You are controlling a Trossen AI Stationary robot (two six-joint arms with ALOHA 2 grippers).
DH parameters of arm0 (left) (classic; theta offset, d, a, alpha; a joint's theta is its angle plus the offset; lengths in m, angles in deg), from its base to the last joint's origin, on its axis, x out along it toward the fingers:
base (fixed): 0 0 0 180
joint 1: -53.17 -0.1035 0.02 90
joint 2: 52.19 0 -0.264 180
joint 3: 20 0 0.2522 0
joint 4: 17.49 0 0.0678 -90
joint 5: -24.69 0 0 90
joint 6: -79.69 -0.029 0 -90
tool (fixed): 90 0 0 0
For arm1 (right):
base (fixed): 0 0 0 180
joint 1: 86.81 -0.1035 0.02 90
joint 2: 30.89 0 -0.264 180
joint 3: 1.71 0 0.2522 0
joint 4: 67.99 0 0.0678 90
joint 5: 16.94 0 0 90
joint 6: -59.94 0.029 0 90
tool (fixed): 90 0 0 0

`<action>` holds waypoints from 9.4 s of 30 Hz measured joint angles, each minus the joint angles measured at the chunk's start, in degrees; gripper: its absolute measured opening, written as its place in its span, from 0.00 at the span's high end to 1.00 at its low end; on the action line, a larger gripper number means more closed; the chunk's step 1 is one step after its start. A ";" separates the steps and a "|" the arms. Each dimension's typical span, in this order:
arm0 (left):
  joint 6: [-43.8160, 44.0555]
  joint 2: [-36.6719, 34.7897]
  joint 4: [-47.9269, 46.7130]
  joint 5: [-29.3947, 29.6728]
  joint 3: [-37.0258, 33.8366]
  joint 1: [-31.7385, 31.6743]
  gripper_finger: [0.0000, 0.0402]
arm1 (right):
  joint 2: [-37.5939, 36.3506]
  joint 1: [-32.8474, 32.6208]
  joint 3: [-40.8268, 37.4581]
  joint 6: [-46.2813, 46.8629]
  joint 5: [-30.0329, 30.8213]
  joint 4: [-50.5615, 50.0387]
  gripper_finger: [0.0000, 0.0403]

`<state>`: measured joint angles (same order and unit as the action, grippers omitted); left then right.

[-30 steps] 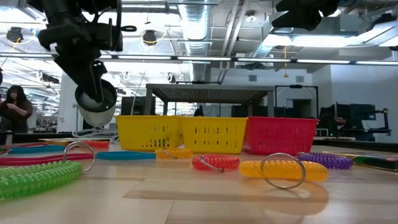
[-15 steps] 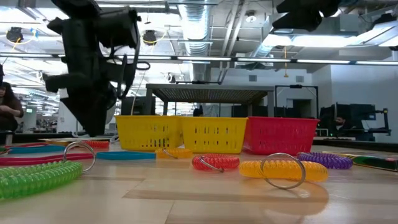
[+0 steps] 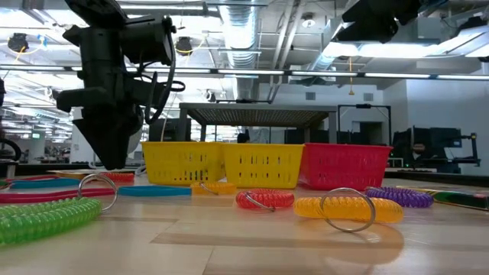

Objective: Pick & Place Office Desk Supplies
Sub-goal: Put the orange spring keychain into the red basket

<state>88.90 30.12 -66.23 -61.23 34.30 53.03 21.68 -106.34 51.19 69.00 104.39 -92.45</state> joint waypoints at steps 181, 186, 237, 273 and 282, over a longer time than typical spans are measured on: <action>-4.48 -13.81 34.78 -23.43 3.48 1.57 0.96 | 42.58 13.70 17.92 -26.94 -34.97 36.45 0.98; -4.45 -13.81 36.31 -23.36 3.48 1.56 0.93 | 42.55 13.70 17.90 -27.06 -34.97 35.78 0.98; -4.04 -48.28 48.04 -9.44 -21.20 1.64 0.58 | 17.20 20.85 8.40 -19.79 -32.96 7.53 0.98; -1.20 -37.39 55.15 -8.35 -23.08 1.66 0.58 | 25.87 13.08 -0.50 -1.43 -20.50 -3.23 0.98; -1.20 -37.16 55.69 -8.35 -23.08 1.66 0.58 | 27.42 12.74 -0.48 -0.42 -20.72 -2.49 0.98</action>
<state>87.70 -7.04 -10.54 -69.58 11.22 54.69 49.10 -93.60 50.71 68.59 83.67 -94.93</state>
